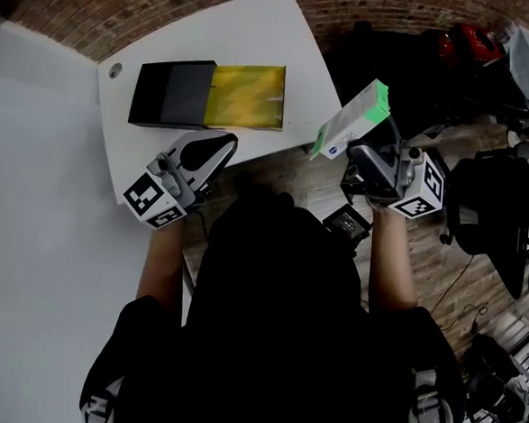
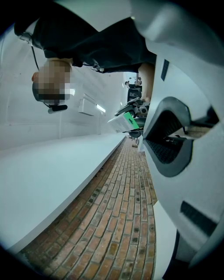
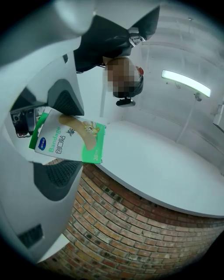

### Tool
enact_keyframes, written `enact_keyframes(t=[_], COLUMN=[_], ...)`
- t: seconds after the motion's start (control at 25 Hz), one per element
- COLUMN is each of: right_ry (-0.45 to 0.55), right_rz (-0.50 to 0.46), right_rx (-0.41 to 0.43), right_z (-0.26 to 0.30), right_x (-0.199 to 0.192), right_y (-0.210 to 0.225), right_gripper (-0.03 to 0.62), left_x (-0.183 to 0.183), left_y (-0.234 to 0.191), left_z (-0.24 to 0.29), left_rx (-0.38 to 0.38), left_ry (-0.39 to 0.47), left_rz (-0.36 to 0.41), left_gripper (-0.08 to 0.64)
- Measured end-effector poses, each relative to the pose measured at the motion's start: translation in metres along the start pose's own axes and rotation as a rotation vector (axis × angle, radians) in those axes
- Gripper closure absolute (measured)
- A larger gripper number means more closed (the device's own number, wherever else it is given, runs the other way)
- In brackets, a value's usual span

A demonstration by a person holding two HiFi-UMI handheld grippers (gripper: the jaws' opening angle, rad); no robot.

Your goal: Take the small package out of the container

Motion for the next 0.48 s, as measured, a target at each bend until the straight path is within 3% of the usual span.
enact_keyframes(t=[0.48], right_ry=[0.026], right_rz=[0.092], right_rx=[0.0], right_z=[-0.0048], right_x=[-0.0083], right_y=[0.0049], right_gripper=[0.267], left_x=[0.0025], left_y=[0.0015], left_z=[-0.002], left_rx=[0.023], left_ry=[-0.007], left_rz=[-0.036], left_gripper=[0.545])
Point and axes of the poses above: the fingertips, and each gripper's own axes: z forward along the fingers, y to its right, x out of its top, the point moved 6 cm from there along -z, backward along the fingers, and after that the axes turned 6 degrees about -z, right-handed, at the moved point
